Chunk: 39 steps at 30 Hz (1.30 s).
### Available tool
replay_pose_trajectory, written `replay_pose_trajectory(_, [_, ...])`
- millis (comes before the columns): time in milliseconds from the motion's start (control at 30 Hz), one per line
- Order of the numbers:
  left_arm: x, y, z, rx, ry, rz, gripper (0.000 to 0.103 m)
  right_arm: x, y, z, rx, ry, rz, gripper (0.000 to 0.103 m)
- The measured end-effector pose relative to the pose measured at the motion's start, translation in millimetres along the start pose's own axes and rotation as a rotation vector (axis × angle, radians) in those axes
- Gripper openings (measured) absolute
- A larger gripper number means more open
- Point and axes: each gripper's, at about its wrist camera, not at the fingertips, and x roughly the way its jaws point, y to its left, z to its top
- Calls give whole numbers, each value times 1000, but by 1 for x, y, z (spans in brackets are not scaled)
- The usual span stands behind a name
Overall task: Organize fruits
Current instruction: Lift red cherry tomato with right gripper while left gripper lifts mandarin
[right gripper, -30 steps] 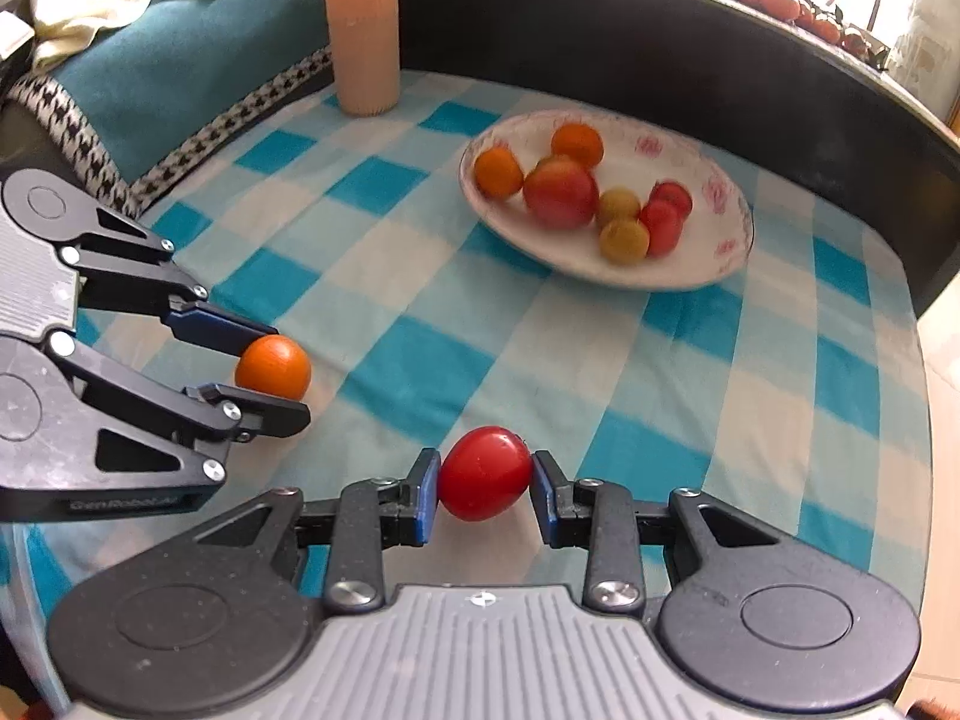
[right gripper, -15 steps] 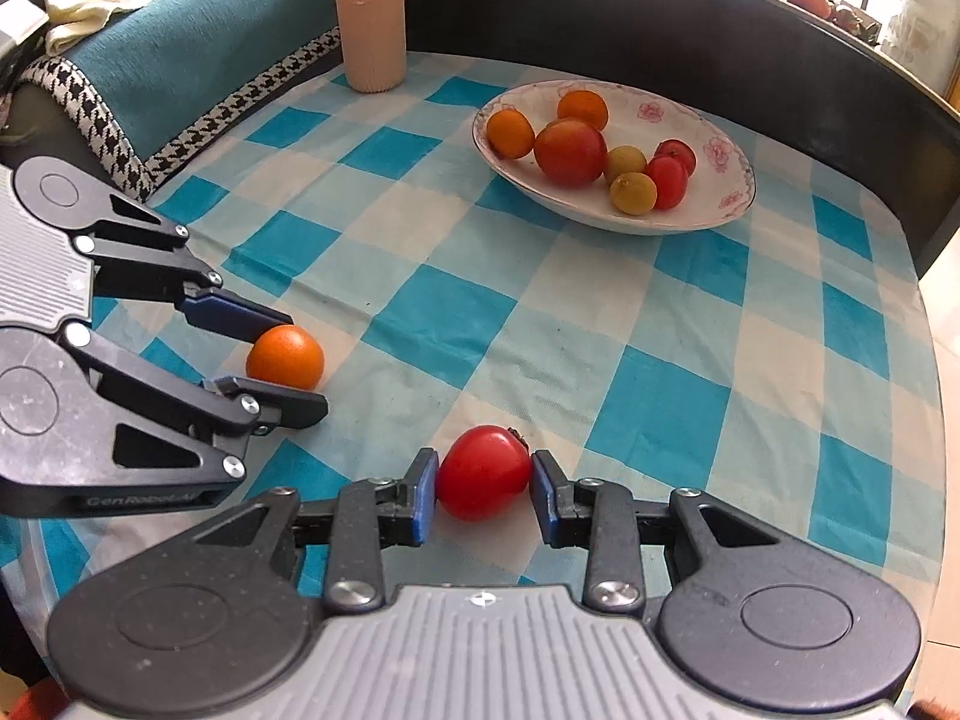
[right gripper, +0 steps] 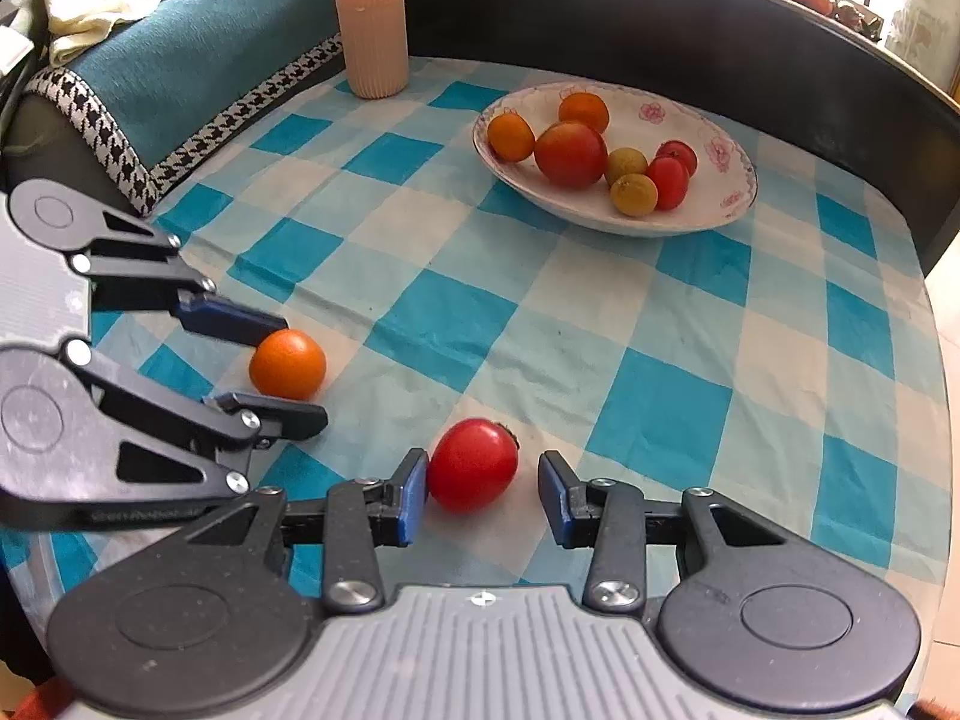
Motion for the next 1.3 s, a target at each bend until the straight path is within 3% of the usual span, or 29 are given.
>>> replay_pose_trajectory(267, [-1,-3,2,-1,5,11,40,0,6,2,-22,13,-11,48])
replay_pose_trajectory(1300, [-13,-9,38,12,-78,74,40,-14,-1,20,-22,-62,-107,47])
